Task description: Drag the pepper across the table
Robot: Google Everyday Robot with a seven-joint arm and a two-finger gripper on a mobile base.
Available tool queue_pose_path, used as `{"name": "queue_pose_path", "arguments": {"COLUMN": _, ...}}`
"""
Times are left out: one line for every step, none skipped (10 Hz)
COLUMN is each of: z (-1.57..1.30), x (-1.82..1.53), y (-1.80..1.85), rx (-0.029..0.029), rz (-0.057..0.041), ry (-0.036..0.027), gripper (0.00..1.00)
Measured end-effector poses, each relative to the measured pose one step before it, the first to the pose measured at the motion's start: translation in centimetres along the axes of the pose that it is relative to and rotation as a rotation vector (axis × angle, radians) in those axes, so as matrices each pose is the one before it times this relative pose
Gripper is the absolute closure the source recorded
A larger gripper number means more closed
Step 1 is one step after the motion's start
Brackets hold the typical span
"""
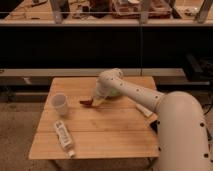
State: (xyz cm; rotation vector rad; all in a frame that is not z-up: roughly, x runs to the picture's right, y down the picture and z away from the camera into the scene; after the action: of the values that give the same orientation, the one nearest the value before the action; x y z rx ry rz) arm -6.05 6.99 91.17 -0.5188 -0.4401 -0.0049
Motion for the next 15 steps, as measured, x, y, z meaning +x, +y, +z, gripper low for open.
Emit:
{"name": "queue_pose_path", "arguments": {"z": -0.522, "x": 0.238, "y": 1.359, "rx": -0.00423, "rz": 0.00311, "ry": 0.00584, "gripper": 0.80}}
{"name": "queue_pose_path", "arguments": {"z": -0.364, "x": 0.238, "y": 1.410, "rx": -0.00616, "rz": 0.00300, "ry": 0.00673, "gripper": 0.80}}
{"name": "queue_pose_path", "arguments": {"z": -0.240, "x": 0.399, "y": 1.469, "rx": -0.00765, "rz": 0.00380, "ry": 0.01070, "gripper": 0.80}}
{"name": "queue_pose_path", "arguments": {"z": -0.123, "x": 0.300, "y": 1.037, "rx": -0.00500, "rz": 0.00344, "ry": 0.00751, "gripper": 0.80}}
{"name": "queue_pose_path", "arguments": {"z": -0.069, "x": 0.353, "y": 1.496, "rx": -0.00837, "rz": 0.00565, "ry": 0.00843, "gripper": 0.80}}
{"name": "queue_pose_path", "arguments": {"z": -0.169, "x": 0.450, "y": 1.368, "rx": -0.00602, "rz": 0.00889, "ry": 0.00573, "gripper": 0.80}}
{"name": "queue_pose_path", "arguments": {"z": -0.123, "x": 0.351, "y": 0.852, "rx": -0.00355, "rz": 0.00761, "ry": 0.00261, "gripper": 0.80}}
{"name": "queue_pose_path", "arguments": {"z": -0.217, "x": 0.306, "y": 0.890, "rx": -0.00289, "rz": 0.00592, "ry": 0.00147, "gripper": 0.80}}
{"name": "queue_pose_path", "arguments": {"z": -0.171, "x": 0.064, "y": 0.983, "rx": -0.00397, "rz": -0.00248, "ry": 0.00155, "gripper": 0.80}}
{"name": "queue_pose_path", "arguments": {"z": -0.179, "x": 0.102, "y": 0.898, "rx": -0.00336, "rz": -0.00266, "ry": 0.00247, "gripper": 0.80}}
{"name": "queue_pose_path", "arguments": {"z": -0.334, "x": 0.392, "y": 0.957, "rx": -0.00263, "rz": 0.00163, "ry": 0.00566, "gripper": 0.80}}
{"name": "queue_pose_path", "arguments": {"z": -0.304, "x": 0.400, "y": 0.924, "rx": -0.00382, "rz": 0.00209, "ry": 0.00606, "gripper": 0.80}}
{"name": "queue_pose_path", "arguments": {"z": -0.258, "x": 0.442, "y": 1.076, "rx": -0.00671, "rz": 0.00084, "ry": 0.00724, "gripper": 0.80}}
{"name": "queue_pose_path", "arguments": {"z": -0.267, "x": 0.476, "y": 0.781, "rx": -0.00359, "rz": 0.00394, "ry": 0.00566, "gripper": 0.80}}
{"name": "queue_pose_path", "arguments": {"z": -0.434, "x": 0.825, "y": 1.178, "rx": -0.00544, "rz": 0.00816, "ry": 0.00909, "gripper": 0.80}}
